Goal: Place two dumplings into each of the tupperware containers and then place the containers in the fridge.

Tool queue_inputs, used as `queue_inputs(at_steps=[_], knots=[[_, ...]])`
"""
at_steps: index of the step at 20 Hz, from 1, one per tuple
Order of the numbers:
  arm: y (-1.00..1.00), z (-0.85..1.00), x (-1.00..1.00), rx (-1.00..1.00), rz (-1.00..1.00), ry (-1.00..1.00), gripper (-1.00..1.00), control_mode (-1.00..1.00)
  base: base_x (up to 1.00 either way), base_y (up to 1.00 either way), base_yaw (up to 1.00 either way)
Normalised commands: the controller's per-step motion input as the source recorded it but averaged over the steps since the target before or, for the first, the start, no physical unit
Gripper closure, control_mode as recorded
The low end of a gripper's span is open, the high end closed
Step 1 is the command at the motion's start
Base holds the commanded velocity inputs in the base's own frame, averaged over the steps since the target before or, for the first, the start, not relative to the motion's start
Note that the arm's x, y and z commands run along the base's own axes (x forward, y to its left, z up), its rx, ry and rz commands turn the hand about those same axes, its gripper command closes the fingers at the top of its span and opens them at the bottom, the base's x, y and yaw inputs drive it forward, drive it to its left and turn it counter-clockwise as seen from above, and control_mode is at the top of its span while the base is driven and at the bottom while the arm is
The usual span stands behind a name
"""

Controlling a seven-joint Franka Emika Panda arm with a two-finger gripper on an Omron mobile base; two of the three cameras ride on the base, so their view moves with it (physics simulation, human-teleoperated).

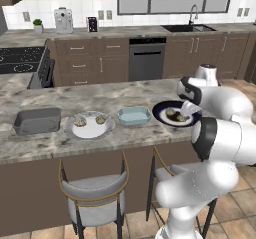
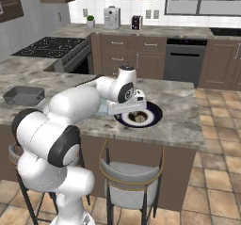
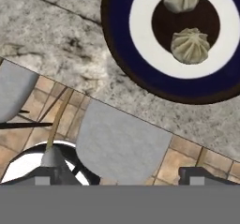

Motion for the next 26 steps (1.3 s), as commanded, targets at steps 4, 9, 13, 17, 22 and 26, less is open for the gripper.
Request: queue_inputs(at_steps=[4,9,13,17,22,26], knots=[[-0.11,-0.35,0.50,0.00,0.00,0.00,-1.00,-1.00,0.00,0.00,0.00],[-0.05,-0.46,0.55,0.00,0.00,0.00,-1.00,-1.00,0.00,0.00,0.00],[-0.14,-0.51,0.61,-0.01,0.00,0.00,-1.00,-1.00,0.00,0.00,0.00],[-0.20,-0.41,0.66,0.00,0.00,0.00,-1.00,-1.00,0.00,0.00,0.00],[-0.22,-0.38,0.69,0.00,0.00,0.00,-1.00,-1.00,0.00,0.00,0.00],[-0.23,-0.36,0.69,0.00,0.00,0.00,-1.00,-1.00,0.00,0.00,0.00]])
